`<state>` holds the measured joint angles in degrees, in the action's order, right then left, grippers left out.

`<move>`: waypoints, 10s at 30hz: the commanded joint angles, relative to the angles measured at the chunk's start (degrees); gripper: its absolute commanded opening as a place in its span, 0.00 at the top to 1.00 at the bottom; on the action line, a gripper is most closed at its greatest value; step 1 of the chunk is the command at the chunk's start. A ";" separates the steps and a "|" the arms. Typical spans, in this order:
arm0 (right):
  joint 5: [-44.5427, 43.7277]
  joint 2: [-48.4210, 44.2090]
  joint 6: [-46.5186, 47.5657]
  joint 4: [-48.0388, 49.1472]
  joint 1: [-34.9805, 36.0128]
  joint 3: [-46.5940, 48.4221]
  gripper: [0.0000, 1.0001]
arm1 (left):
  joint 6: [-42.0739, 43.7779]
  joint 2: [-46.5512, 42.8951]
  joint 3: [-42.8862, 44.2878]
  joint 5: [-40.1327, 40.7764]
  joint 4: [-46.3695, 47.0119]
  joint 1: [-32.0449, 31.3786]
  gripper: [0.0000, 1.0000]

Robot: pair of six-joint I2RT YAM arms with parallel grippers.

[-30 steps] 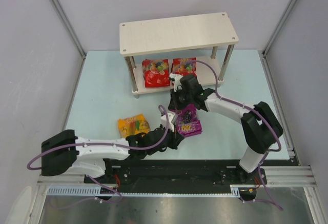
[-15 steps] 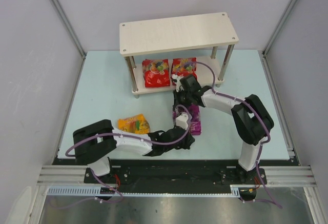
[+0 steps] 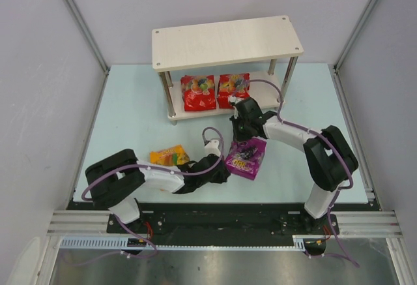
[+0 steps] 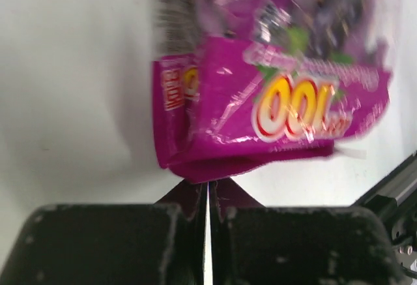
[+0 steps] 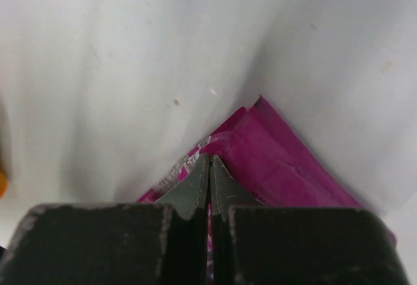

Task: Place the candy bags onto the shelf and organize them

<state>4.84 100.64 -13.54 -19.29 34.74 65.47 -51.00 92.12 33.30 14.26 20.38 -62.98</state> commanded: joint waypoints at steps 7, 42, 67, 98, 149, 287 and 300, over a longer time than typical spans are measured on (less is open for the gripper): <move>-3.87 -9.76 -2.63 -7.96 0.67 -8.69 1.00 | 1.16 -1.15 2.98 -2.57 0.27 7.16 1.00; 4.21 -14.78 -4.31 3.73 -5.56 -9.75 0.88 | 9.60 -20.24 5.80 1.48 -9.49 -3.81 1.00; 5.27 -3.08 -1.58 1.71 -4.42 -4.65 1.00 | 6.35 6.49 20.31 -9.78 -7.09 -11.37 1.00; 0.35 -2.99 -1.58 -7.16 -4.07 -5.09 1.00 | 1.17 1.14 10.91 -7.94 -18.89 -1.54 1.00; -15.91 -44.04 -18.80 27.19 7.44 -39.54 0.36 | 3.02 -26.74 -12.47 30.11 1.68 -7.58 0.35; 25.83 8.35 -11.16 7.95 -28.68 58.90 1.00 | 34.31 24.87 93.62 -8.29 -21.62 25.71 1.00; 26.27 8.96 -11.42 8.39 -28.68 57.84 1.00 | 33.60 21.88 88.87 -7.85 -18.98 28.00 0.97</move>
<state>29.69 109.32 -24.45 -13.41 6.20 122.37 -17.04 117.71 123.46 5.37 0.47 -36.86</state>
